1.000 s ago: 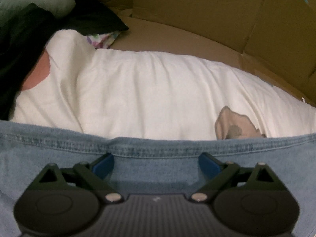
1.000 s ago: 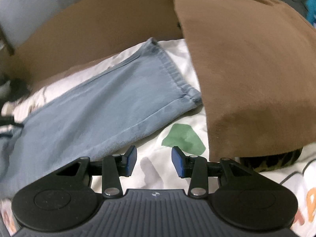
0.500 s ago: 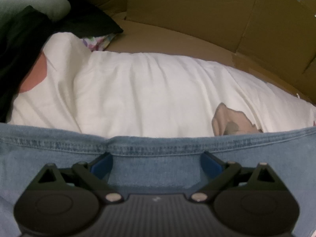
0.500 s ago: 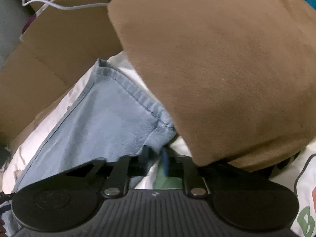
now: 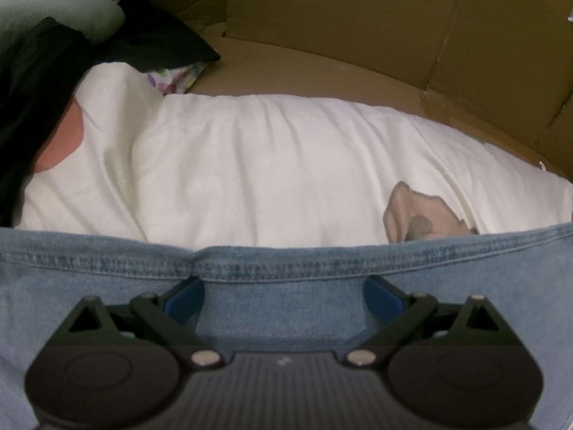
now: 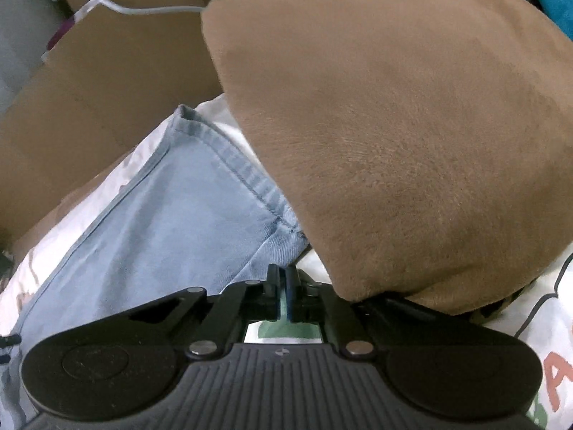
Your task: Fold clothes
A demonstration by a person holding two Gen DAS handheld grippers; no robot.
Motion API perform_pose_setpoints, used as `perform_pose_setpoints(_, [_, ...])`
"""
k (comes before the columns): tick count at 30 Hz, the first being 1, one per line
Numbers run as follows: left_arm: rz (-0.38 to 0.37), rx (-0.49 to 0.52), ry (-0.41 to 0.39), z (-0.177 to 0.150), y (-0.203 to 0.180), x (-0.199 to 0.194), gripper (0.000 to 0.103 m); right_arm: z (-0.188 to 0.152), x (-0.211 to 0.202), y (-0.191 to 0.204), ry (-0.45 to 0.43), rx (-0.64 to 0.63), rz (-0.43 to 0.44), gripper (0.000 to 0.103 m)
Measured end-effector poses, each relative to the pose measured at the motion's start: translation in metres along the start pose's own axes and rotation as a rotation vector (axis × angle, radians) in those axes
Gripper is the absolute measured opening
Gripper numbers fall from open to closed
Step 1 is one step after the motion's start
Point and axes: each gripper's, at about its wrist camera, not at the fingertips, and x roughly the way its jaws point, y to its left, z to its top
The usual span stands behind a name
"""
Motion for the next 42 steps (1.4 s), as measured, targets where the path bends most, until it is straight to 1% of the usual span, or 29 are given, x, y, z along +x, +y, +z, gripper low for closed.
perform_pose_setpoints(4, [0.003,-0.009,0.005,0.001,0.0,0.0,0.098,0.001,0.005,0.004,0.0,0.022,0.0,0.005])
perform_pose_setpoints(5, [0.005,-0.013,0.006,0.002,0.001,0.0,0.098,0.002,0.006,0.004,0.0,0.025,0.002,0.005])
perform_pose_setpoints(7, [0.006,-0.011,0.006,0.001,0.0,0.0,0.098,0.002,0.005,0.003,-0.009,0.031,0.007,0.001])
perform_pose_setpoints(9, [0.004,-0.01,0.003,0.001,0.001,0.0,0.098,0.001,0.002,0.003,-0.022,0.023,0.004,0.0])
perform_pose_setpoints(12, [0.007,-0.011,0.003,0.0,0.0,0.0,0.098,-0.005,-0.007,0.008,-0.053,-0.014,-0.047,0.0])
perform_pose_setpoints(14, [0.011,-0.014,0.004,0.001,0.0,0.0,0.098,-0.009,-0.013,0.009,-0.084,-0.024,-0.146,0.0])
perform_pose_setpoints(15, [0.013,-0.016,0.004,0.001,-0.001,0.0,0.098,-0.009,-0.012,0.004,-0.084,-0.011,-0.175,0.0])
perform_pose_setpoints(16, [0.013,-0.013,0.005,0.001,-0.001,0.0,0.098,-0.007,-0.007,-0.003,-0.064,0.01,-0.18,0.0])
perform_pose_setpoints(18, [0.011,-0.012,0.008,0.001,0.0,0.0,0.098,-0.003,-0.003,-0.013,-0.044,0.041,-0.157,0.0])
perform_pose_setpoints(21, [0.006,-0.015,0.008,0.002,0.001,0.0,0.098,-0.004,-0.007,-0.012,-0.036,0.043,-0.098,0.0])
perform_pose_setpoints(26, [0.011,-0.018,0.004,0.001,0.0,-0.001,0.099,-0.018,-0.012,0.001,-0.014,-0.033,-0.049,0.0])
perform_pose_setpoints(29, [0.014,-0.021,0.004,-0.001,0.002,-0.005,0.094,-0.026,-0.018,0.008,-0.008,-0.052,-0.02,0.001])
perform_pose_setpoints(31, [0.019,-0.008,0.016,-0.002,0.002,-0.009,0.089,-0.03,-0.027,0.01,-0.01,-0.069,-0.002,0.002])
perform_pose_setpoints(33, [0.012,-0.019,0.021,-0.004,0.007,-0.017,0.082,-0.034,-0.035,0.012,-0.01,-0.089,0.016,0.004])
perform_pose_setpoints(34, [0.005,-0.03,0.022,-0.005,0.01,-0.021,0.08,-0.035,-0.04,0.012,-0.013,-0.103,0.02,0.004])
perform_pose_setpoints(36, [-0.007,-0.053,0.015,-0.008,0.018,-0.031,0.079,-0.043,-0.051,0.012,-0.016,-0.131,0.028,0.005])
perform_pose_setpoints(39, [-0.015,-0.09,-0.001,-0.015,0.032,-0.049,0.079,-0.041,-0.057,0.014,-0.018,-0.141,0.033,0.007])
perform_pose_setpoints(40, [-0.018,-0.095,0.003,-0.017,0.036,-0.055,0.079,-0.04,-0.059,0.015,-0.019,-0.143,0.034,0.009])
perform_pose_setpoints(42, [-0.019,-0.088,0.009,-0.02,0.042,-0.071,0.079,-0.045,-0.07,0.002,-0.038,-0.14,0.036,0.029])
